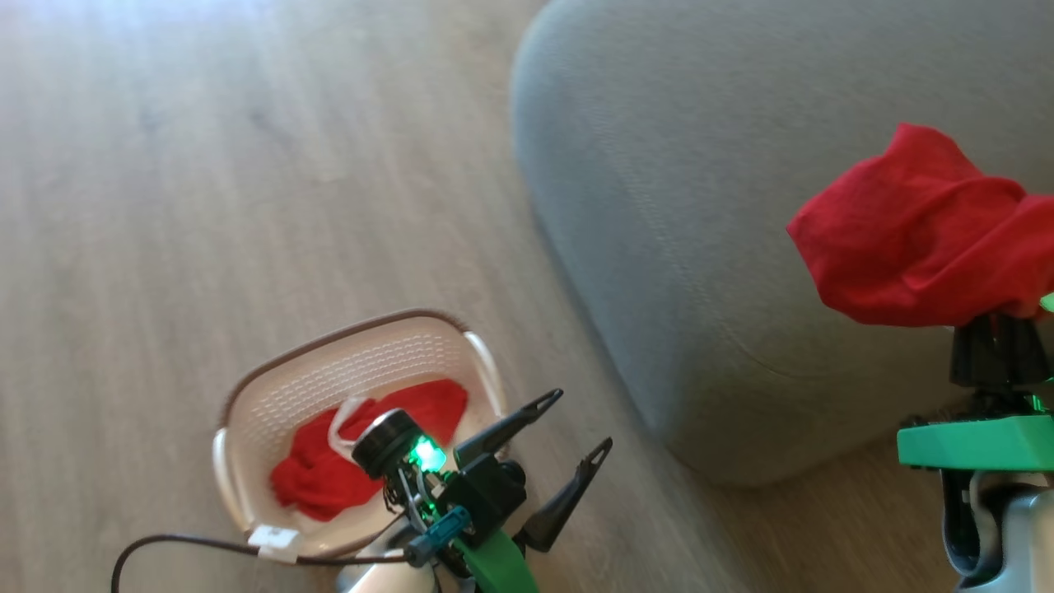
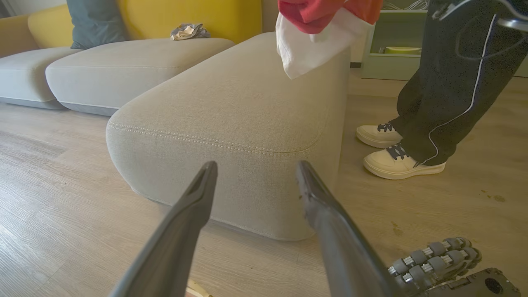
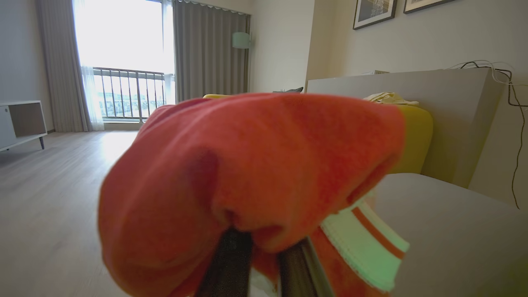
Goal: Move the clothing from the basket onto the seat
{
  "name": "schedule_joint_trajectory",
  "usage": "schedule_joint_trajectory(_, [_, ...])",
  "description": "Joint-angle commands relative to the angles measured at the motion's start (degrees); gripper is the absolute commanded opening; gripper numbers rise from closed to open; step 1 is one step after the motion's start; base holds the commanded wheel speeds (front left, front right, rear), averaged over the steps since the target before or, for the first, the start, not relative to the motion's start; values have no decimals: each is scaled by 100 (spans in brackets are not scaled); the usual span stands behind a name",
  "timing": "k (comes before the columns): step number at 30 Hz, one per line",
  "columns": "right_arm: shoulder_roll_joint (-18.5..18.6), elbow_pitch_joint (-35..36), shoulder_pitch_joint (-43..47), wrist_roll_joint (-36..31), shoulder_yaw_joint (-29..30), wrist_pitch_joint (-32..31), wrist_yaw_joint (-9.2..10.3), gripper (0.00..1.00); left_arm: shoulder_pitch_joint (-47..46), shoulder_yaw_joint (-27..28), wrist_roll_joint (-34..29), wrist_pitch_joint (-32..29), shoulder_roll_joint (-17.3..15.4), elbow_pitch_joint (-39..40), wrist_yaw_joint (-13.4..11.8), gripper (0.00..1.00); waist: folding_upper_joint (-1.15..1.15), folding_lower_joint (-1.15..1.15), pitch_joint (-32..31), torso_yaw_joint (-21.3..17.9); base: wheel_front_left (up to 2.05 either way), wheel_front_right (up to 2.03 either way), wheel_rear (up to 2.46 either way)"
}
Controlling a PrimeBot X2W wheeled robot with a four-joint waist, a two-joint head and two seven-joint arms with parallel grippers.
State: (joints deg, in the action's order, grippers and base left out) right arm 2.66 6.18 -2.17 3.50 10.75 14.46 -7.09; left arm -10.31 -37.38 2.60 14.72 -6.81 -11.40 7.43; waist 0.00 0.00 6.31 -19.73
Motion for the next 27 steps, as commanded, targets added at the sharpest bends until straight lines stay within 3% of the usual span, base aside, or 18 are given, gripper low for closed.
schedule_joint_trajectory(1, [27,231,-238,-34,-94,54,-40,0,-284,185,11,28,9,211,5,100,0,0,120,-374,0,0,0])
schedule_joint_trajectory(8, [24,247,-218,7,-9,54,-40,0,-383,157,-4,28,18,224,5,100,0,0,250,-846,0,0,0])
schedule_joint_trajectory(27, [22,332,-225,194,309,54,-40,0,-639,-143,103,28,-52,133,5,100,0,0,427,-944,0,0,0])
